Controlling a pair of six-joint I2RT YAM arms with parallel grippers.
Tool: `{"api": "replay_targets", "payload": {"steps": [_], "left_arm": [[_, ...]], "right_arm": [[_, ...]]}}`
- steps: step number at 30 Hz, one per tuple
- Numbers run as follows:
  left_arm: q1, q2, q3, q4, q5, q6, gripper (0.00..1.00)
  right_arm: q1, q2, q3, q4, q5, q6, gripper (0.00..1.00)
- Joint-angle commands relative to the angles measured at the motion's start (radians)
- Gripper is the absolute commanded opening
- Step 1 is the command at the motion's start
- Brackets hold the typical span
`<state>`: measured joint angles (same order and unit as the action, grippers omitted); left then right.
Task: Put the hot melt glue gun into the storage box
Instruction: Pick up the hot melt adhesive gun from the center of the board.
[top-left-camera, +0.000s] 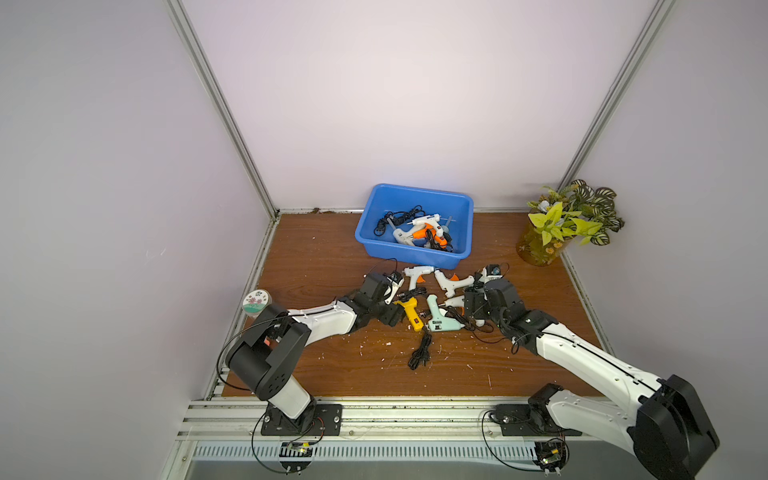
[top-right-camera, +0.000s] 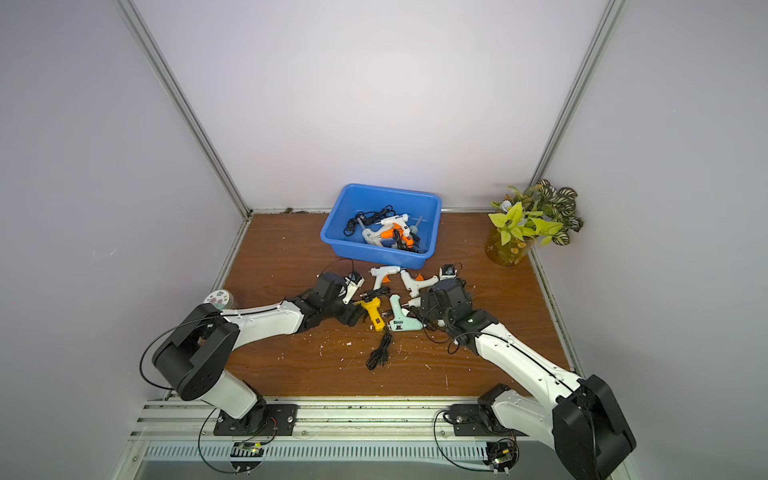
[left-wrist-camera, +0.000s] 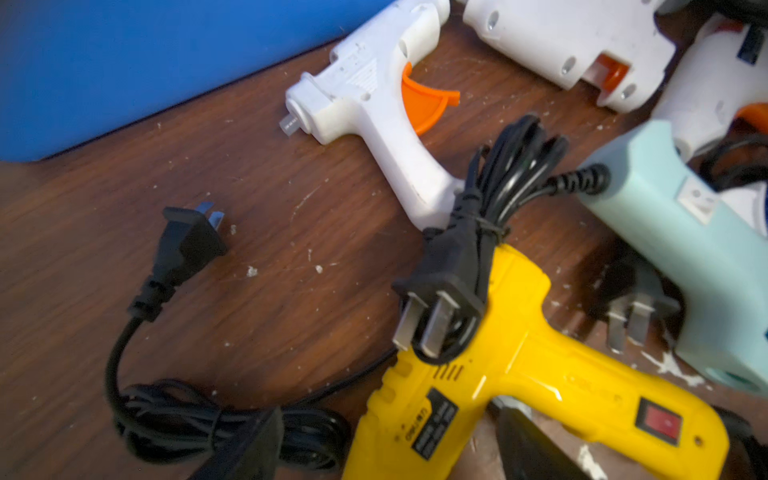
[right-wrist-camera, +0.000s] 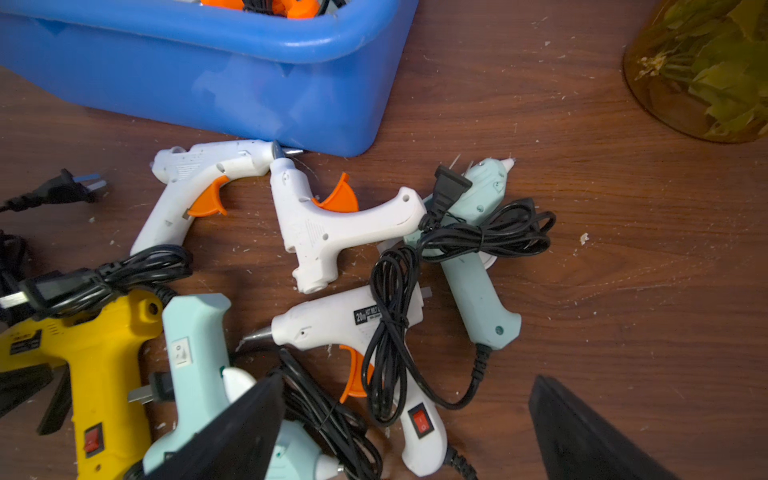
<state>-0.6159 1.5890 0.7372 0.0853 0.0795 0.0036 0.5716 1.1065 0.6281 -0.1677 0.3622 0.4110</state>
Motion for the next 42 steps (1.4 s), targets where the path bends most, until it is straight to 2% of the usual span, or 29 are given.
{"api": "replay_targets", "payload": {"steps": [1,3,8,10,19,21,22,25,30,34,42], "left_arm": [[-0.008,-0.011,0.039,-0.118,0.014,0.096,0.83],[-0.008,0.003,0.061,-0.152,0.015,0.131,0.82],[-0.006,0.078,0.139,-0.216,0.001,0.22,0.72],[-0.005,0.111,0.171,-0.238,0.003,0.242,0.64],[-0.005,0.185,0.229,-0.338,0.023,0.268,0.57],[-0.007,0.178,0.211,-0.336,0.018,0.256,0.43],[-0.005,0.17,0.198,-0.333,0.015,0.25,0.35],[-0.004,0.143,0.162,-0.322,0.012,0.223,0.25],[-0.005,0.061,0.11,-0.287,0.019,0.175,0.17],[-0.005,-0.046,0.078,-0.27,-0.024,0.139,0.02],[-0.006,-0.31,0.068,-0.24,-0.193,0.012,0.0]], "right_arm": [[-0.007,-0.029,0.031,0.011,0.009,0.017,1.0],[-0.009,-0.036,0.034,0.008,0.006,0.017,1.0],[-0.012,-0.046,0.039,0.002,0.01,0.014,1.0],[-0.014,-0.046,0.038,0.002,0.011,0.014,0.99],[-0.023,-0.049,0.027,-0.001,0.009,0.02,1.0],[-0.024,-0.053,0.025,0.001,0.009,0.02,0.99],[-0.025,-0.053,0.025,0.001,0.009,0.021,1.0],[-0.028,-0.057,0.022,0.007,0.005,0.021,1.0],[-0.029,-0.058,0.021,0.019,-0.012,0.021,1.0],[-0.03,-0.059,0.021,0.02,-0.02,0.023,0.99],[-0.032,-0.1,0.01,0.043,-0.031,0.034,1.0]]}}
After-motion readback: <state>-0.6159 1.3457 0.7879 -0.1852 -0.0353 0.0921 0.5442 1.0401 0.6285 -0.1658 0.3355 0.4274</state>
